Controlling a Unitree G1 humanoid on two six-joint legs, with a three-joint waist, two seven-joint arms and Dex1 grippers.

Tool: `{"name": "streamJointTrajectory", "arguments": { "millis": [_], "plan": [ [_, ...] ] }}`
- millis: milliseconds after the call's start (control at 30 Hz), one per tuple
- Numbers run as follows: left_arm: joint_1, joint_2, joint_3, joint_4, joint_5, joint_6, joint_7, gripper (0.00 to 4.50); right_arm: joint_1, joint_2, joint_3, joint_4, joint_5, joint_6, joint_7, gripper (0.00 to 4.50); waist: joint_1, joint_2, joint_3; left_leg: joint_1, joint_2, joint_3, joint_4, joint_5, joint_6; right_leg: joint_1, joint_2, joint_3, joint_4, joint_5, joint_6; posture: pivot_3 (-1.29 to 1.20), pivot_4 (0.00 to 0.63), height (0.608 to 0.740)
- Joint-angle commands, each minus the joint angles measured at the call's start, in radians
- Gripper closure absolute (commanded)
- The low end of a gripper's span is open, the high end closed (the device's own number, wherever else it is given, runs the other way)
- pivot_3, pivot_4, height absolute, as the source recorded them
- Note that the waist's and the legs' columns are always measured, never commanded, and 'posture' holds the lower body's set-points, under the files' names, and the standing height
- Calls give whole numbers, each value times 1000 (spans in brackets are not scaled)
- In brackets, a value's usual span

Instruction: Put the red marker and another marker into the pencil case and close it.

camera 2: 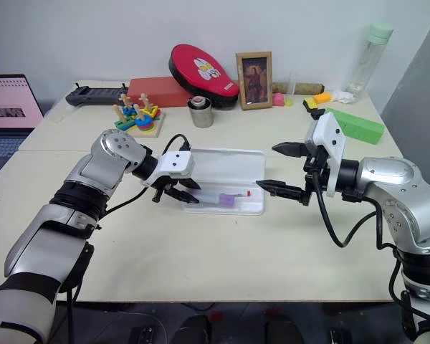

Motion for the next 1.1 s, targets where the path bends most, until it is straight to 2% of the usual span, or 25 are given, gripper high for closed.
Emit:
{"name": "streamJointTrajectory", "arguments": {
  "millis": [33,700,767,1100],
  "plan": [
    [-13,-11,16,3,12,38,5,3308,-1,-7,-36,-43,20,1,-17,0,0,0,0,0,0,0,0,0,0,0,0,0,0,0,0,0,150,740],
    [-16,-55,17,38,52,52,26,3308,5,-13,-37,-47,39,5,-43,0,0,0,0,0,0,0,0,0,0,0,0,0,0,0,0,0,150,740],
    [-15,-58,24,36,47,54,31,2608,5,-14,-37,-47,40,5,-44,0,0,0,0,0,0,0,0,0,0,0,0,0,0,0,0,0,150,740],
    [-14,-76,57,23,16,83,32,610,-6,-6,-27,-34,37,5,-50,0,0,0,0,0,0,0,1,0,0,0,0,0,1,0,0,0,150,740]
  ]
}}
